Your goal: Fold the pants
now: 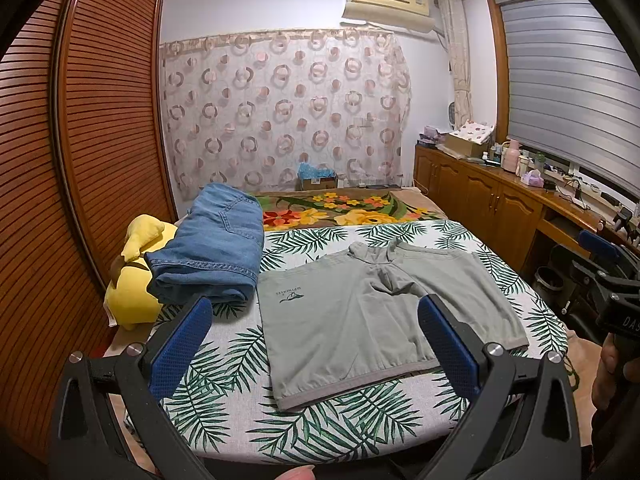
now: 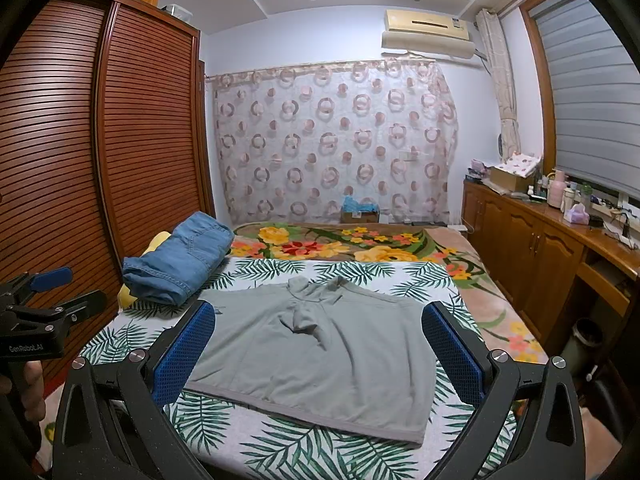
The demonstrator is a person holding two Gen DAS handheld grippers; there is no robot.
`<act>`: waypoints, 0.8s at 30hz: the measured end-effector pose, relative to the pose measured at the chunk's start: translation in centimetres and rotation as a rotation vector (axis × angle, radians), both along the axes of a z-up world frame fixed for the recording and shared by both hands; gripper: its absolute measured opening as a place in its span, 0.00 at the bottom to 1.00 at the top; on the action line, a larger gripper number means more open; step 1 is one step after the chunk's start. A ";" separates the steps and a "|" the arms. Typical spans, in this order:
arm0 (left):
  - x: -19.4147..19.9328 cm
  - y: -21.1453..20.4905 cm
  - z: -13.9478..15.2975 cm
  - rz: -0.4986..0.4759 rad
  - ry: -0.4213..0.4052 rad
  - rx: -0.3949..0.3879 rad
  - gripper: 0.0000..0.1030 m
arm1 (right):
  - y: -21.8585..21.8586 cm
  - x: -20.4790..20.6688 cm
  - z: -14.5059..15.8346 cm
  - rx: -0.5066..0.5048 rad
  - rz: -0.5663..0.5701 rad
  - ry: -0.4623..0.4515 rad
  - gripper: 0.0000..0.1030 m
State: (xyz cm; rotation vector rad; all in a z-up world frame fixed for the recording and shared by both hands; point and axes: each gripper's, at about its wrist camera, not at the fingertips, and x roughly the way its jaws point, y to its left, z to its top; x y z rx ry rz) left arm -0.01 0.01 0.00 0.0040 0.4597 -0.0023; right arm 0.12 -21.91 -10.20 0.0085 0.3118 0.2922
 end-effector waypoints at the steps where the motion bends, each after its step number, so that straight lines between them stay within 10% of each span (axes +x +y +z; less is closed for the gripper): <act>1: 0.0 0.0 0.0 0.000 0.001 0.001 1.00 | 0.0 0.0 0.0 0.000 -0.001 0.000 1.00; 24: 0.0 0.0 0.0 0.001 -0.003 0.002 1.00 | 0.0 0.1 -0.1 0.000 0.000 0.000 1.00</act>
